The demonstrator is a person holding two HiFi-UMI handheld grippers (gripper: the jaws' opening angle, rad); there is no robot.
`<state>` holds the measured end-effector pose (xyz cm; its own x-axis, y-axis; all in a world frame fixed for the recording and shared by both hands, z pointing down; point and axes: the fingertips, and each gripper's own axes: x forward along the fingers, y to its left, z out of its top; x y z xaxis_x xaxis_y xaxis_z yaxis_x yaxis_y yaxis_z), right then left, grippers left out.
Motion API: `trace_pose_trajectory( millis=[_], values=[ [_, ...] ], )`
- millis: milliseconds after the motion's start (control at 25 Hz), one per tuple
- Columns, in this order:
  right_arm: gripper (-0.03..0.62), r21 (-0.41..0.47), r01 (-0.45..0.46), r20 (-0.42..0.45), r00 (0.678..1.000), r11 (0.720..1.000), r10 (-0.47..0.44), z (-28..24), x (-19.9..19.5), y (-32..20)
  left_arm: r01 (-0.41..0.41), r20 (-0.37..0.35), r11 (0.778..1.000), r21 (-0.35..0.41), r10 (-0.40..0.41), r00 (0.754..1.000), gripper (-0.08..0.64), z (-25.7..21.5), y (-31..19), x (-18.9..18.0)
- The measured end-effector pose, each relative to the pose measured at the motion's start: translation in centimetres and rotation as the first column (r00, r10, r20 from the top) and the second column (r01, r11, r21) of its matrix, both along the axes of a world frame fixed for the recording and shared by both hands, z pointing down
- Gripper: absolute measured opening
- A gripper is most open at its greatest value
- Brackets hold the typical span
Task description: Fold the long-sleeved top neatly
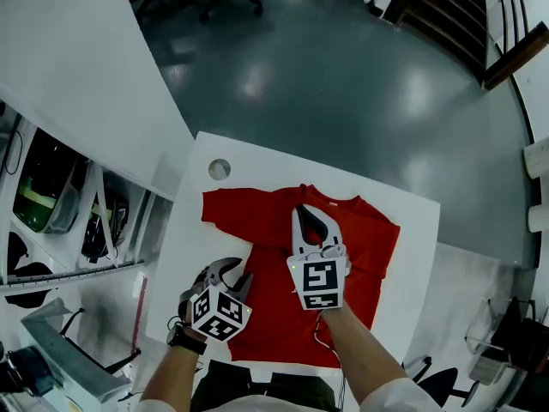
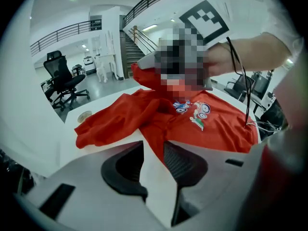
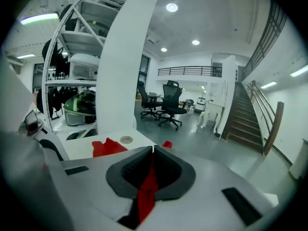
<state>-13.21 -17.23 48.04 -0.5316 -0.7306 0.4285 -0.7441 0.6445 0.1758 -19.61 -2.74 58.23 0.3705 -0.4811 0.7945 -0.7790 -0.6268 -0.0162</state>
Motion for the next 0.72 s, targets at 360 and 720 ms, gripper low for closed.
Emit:
trace_pose_trajectory(
  millis=[360, 720],
  values=[
    [0.023, -0.091, 0.066, -0.088, 0.993, 0.994, -0.074, 5.0, -3.7, 1.4, 0.037, 0.002, 0.999, -0.023, -0.037, 0.999, 0.135, 1.1, 0.4, -3.0],
    [0.025, -0.119, 0.106, -0.119, 0.985, 0.987, -0.121, 6.8, -5.7, 2.2, 0.053, -0.005, 0.998, -0.03, -0.053, 0.999, 0.135, 1.5, 0.4, -4.3]
  ],
)
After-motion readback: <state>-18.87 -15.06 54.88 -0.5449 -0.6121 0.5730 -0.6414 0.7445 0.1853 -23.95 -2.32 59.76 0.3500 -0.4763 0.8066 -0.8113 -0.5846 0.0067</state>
